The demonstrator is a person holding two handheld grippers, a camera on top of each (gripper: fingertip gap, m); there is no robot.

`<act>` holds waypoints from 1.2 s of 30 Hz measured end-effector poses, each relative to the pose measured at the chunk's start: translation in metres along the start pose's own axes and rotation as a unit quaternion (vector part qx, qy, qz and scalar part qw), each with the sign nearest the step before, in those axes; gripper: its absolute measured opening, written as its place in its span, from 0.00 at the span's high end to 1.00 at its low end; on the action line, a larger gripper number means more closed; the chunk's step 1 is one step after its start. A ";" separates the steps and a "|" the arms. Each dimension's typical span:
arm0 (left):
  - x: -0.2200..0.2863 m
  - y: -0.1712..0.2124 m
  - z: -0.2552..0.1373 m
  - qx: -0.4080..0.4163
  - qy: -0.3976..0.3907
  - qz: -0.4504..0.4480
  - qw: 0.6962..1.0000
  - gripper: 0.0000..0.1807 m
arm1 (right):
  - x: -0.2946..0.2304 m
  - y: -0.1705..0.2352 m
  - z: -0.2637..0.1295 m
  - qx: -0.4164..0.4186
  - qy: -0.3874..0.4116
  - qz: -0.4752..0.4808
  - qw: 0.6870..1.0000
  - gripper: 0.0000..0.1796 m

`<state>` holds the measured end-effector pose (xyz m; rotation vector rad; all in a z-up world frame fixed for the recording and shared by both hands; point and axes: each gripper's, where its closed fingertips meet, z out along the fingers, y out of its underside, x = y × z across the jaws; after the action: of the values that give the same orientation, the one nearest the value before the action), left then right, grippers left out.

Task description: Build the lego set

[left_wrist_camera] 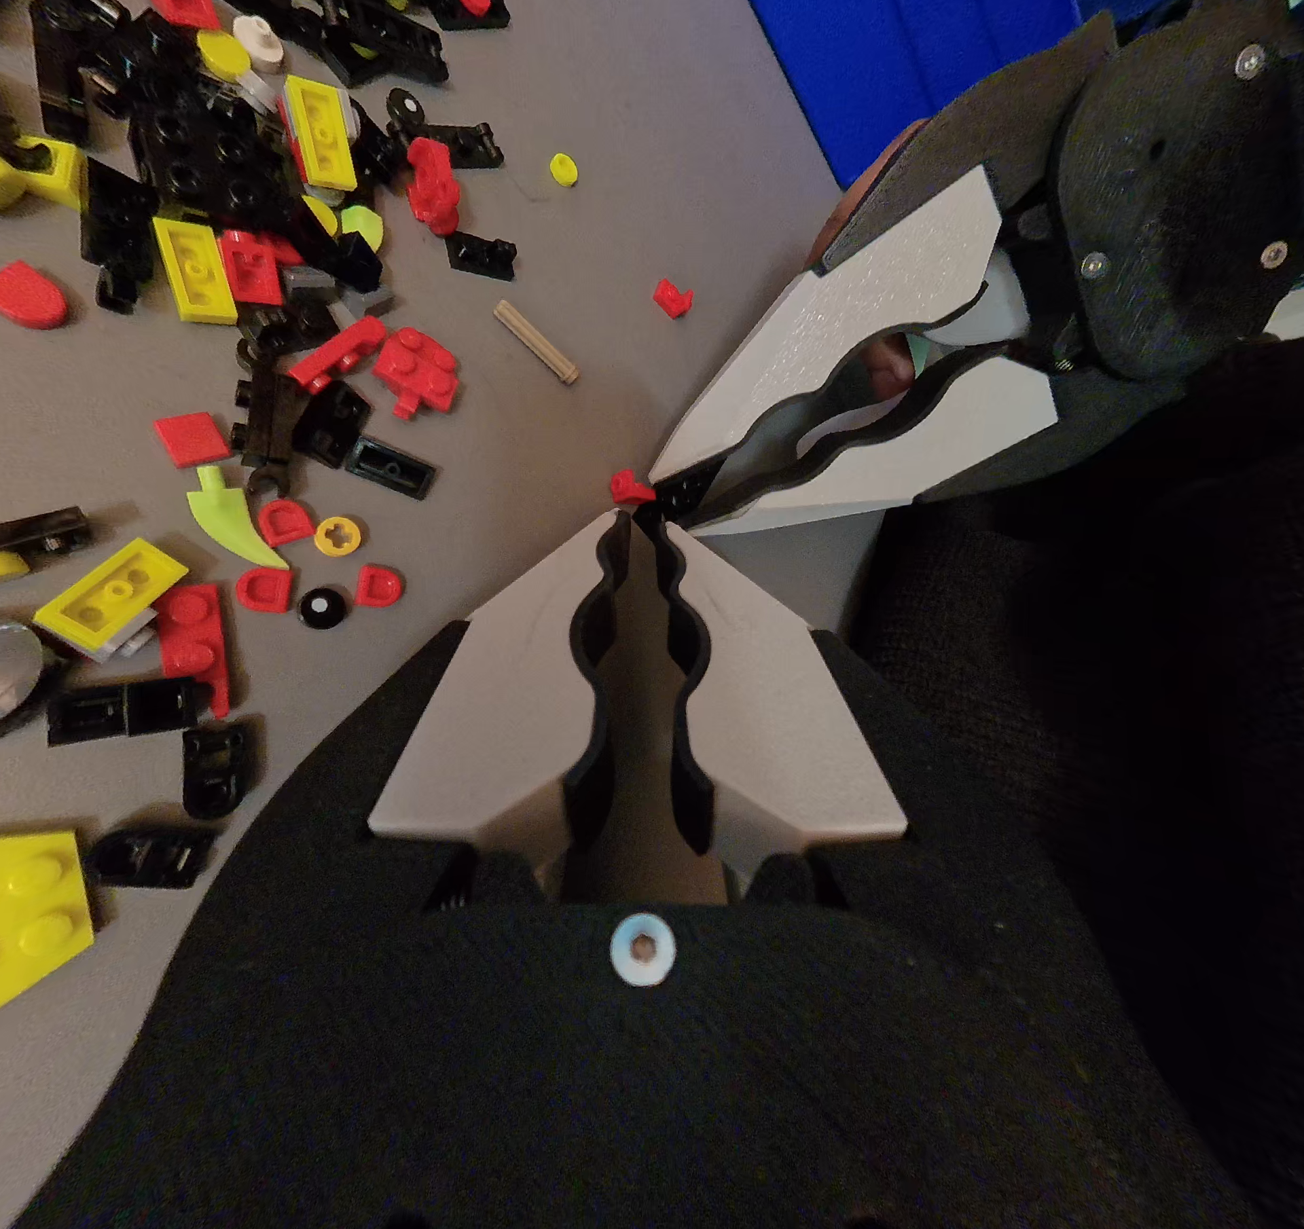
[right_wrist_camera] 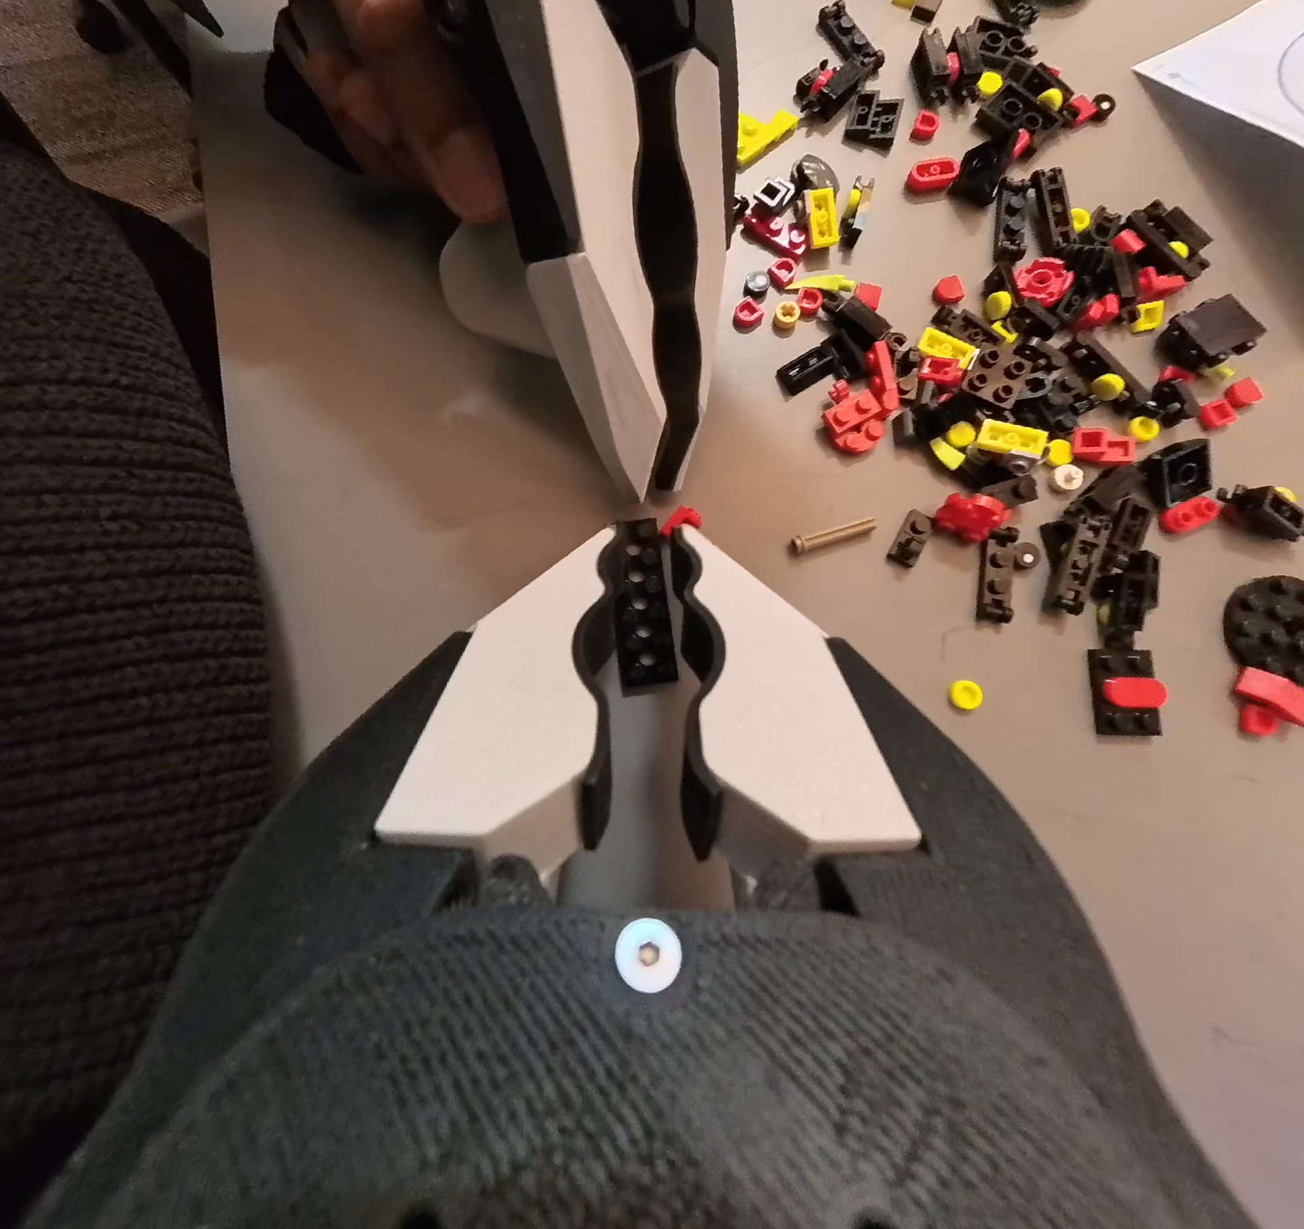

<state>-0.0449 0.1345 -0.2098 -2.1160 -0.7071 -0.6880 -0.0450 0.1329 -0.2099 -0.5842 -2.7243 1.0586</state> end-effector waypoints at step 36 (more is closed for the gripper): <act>0.004 -0.022 -0.013 0.066 0.038 -0.043 0.996 0.97 | 0.025 -0.019 -0.014 0.072 0.032 0.080 0.994 0.98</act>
<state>-0.0600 0.1363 -0.1889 -1.9382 -0.7842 -0.7433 -0.0691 0.1388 -0.1865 -0.8096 -2.5553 1.2375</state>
